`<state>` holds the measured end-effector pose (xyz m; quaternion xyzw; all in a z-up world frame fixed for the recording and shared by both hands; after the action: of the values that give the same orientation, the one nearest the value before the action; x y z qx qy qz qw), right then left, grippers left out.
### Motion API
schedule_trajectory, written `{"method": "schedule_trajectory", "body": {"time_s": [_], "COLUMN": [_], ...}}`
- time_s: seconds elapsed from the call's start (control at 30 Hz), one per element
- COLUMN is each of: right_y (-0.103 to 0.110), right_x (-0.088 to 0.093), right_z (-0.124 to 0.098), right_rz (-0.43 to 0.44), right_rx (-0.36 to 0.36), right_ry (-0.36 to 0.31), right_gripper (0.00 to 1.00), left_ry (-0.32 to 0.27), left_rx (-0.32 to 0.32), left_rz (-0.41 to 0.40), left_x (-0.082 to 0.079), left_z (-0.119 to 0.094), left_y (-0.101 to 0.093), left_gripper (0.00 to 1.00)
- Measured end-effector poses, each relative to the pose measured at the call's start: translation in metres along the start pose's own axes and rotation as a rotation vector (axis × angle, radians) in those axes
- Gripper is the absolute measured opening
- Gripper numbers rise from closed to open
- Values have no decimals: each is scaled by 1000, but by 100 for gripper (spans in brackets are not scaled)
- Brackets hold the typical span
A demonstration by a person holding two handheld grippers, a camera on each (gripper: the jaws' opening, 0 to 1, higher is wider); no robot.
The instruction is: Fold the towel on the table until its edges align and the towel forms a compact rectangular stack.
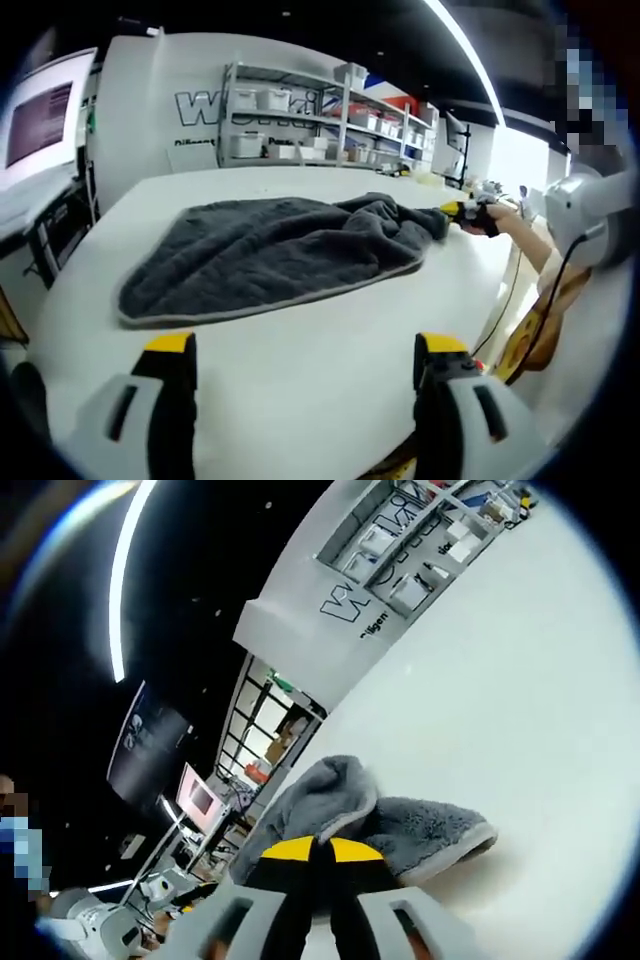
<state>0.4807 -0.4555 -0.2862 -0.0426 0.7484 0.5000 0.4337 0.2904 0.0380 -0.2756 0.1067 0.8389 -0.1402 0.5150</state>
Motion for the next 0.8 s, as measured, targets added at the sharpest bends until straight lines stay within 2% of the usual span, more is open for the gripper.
{"method": "schedule_trajectory", "body": {"time_s": [0.07, 0.2, 0.27, 0.3, 0.5, 0.8], "right_y": [2, 7, 9, 11, 14, 18], "right_x": [-2, -10, -13, -16, -22, -30], "right_z": [0, -2, -2, -2, -2, -3], "right_rz": [-29, -186, -207, -250, -390, -748], "right_rx": [3, 33, 33, 36, 74, 200], "right_ry": [4, 17, 23, 24, 49, 112], "right_gripper": [3, 2, 2, 2, 2, 2], "left_ry": [0, 3, 3, 3, -1, 0], "left_rx": [2, 5, 4, 6, 5, 2], "left_rz": [2, 2, 1, 1, -1, -3], "left_x": [0, 0, 0, 0, 0, 1], "left_z": [0, 2, 2, 2, 1, 0], "left_y": [-1, -1, -1, -1, -1, 0], "left_gripper": [94, 94, 94, 94, 94, 94]}}
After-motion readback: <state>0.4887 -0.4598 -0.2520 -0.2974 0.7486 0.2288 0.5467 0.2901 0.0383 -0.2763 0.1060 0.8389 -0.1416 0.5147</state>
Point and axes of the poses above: the point that each gripper's makers call its tool centre point, and the gripper's own axes: z roughly forward along the fingers, y roughly to its left, x roughly out of its underside, the point moved 7 cm from there along -z, roughly backward along the fingers, and after that the axes turned 3 degrees about -z, right-handed, at the moved point
